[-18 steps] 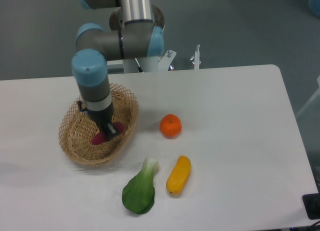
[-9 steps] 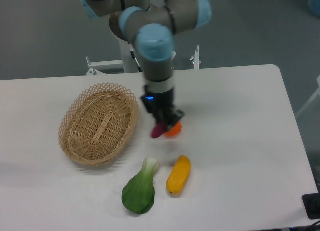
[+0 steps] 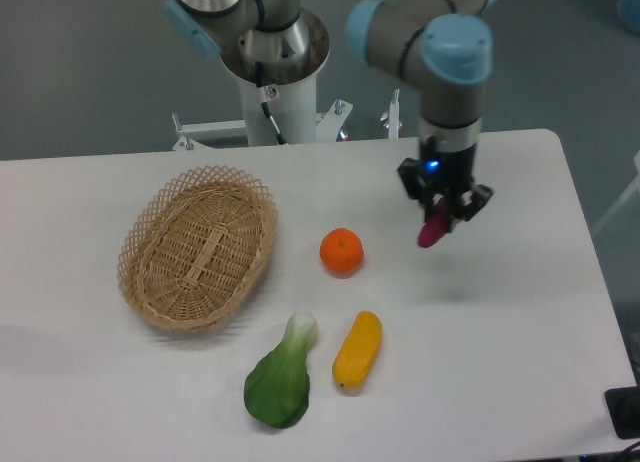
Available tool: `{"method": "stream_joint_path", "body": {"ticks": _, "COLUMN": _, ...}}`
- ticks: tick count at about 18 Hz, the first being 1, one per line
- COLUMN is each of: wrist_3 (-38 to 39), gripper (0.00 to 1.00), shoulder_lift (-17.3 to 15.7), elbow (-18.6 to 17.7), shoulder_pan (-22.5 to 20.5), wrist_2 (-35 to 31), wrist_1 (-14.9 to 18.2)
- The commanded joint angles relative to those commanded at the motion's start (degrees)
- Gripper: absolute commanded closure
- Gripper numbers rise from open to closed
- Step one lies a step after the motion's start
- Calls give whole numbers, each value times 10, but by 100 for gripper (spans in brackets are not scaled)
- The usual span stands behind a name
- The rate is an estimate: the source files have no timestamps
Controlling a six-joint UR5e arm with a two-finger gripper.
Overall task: Pick up the sweet potato from the basket
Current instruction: 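Raise the held sweet potato above the table beside the orange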
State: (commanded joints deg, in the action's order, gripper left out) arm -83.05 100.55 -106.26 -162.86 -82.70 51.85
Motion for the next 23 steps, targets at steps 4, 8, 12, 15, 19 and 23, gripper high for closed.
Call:
{"method": "stream_joint_path", "body": {"ticks": 4, "wrist_3": -12, "gripper": 87, "shoulder_lift": 15, "elbow": 14, "shoulder_pan": -13, "wrist_2": -4, "wrist_1": 2}}
{"method": "stream_joint_path", "body": {"ticks": 8, "wrist_3": -11, "gripper": 87, "shoulder_lift": 28, "elbow": 41, "shoulder_pan": -15, "wrist_2": -4, "wrist_1": 27}}
{"method": "stream_joint_path", "body": {"ticks": 12, "wrist_3": -13, "gripper": 85, "shoulder_lift": 45, "elbow": 78, "shoulder_pan": -11, "wrist_2": -14, "wrist_1": 65}}
{"method": "stream_joint_path", "body": {"ticks": 15, "wrist_3": -20, "gripper": 85, "shoulder_lift": 48, "elbow": 83, "shoulder_pan": -11, "wrist_2": -17, "wrist_1": 67}}
{"method": "stream_joint_path", "body": {"ticks": 19, "wrist_3": -42, "gripper": 85, "shoulder_lift": 48, "elbow": 84, "shoulder_pan": -9, "wrist_2": -32, "wrist_1": 67}}
{"method": "stream_joint_path", "body": {"ticks": 23, "wrist_3": -45, "gripper": 85, "shoulder_lift": 50, "elbow": 84, "shoulder_pan": -6, "wrist_2": -55, "wrist_1": 69}}
